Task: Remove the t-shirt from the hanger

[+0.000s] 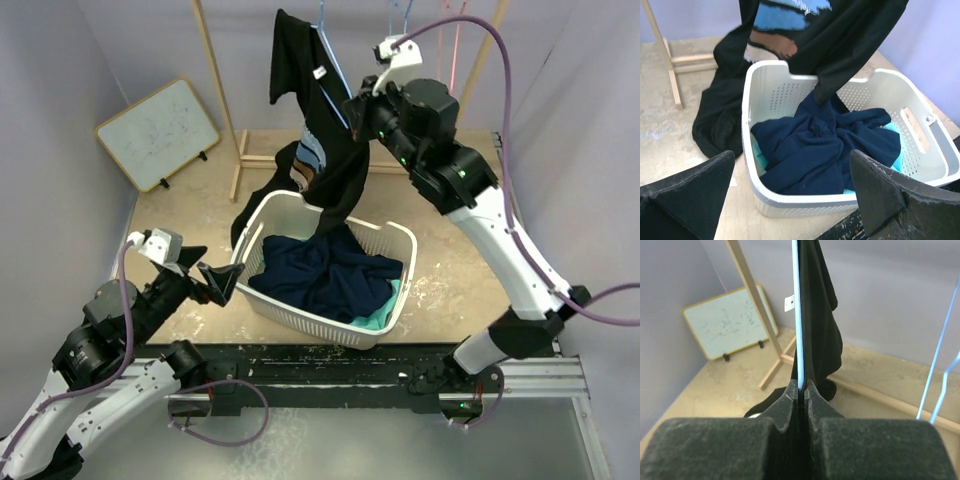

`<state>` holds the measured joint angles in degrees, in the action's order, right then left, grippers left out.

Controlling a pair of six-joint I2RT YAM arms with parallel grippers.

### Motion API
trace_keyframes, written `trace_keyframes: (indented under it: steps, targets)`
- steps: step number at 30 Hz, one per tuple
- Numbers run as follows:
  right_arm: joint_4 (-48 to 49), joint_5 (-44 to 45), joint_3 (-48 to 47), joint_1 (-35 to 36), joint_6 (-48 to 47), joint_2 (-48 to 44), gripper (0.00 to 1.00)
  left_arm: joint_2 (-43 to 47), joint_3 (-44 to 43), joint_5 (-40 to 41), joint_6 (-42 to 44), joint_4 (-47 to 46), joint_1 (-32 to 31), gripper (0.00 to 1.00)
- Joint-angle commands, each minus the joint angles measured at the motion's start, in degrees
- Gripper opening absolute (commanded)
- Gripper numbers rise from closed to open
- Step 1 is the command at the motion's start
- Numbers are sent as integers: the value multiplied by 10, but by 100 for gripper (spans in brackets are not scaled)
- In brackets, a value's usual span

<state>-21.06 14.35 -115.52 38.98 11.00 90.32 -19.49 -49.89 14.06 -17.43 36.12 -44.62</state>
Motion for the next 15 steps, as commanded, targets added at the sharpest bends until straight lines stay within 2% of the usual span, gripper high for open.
trace_keyframes:
  steps: [1, 4, 7, 10, 15]
  targets:
    - [68, -49, 67, 1, -6, -98, 0, 10, -10, -28, 38, -93, 4, 99]
    - [110, -84, 117, 1, -20, -158, 0, -9, -48, -44, 51, -116, 4, 99]
    - [116, -85, 98, 1, -29, -178, 0, -42, -89, -58, 56, -113, 4, 99]
    - [102, -101, 34, 1, -35, -170, 0, -58, -94, -74, 54, -109, 4, 99]
    - [44, -141, -129, 1, -36, -135, 0, -42, -61, -76, 36, -120, 4, 99]
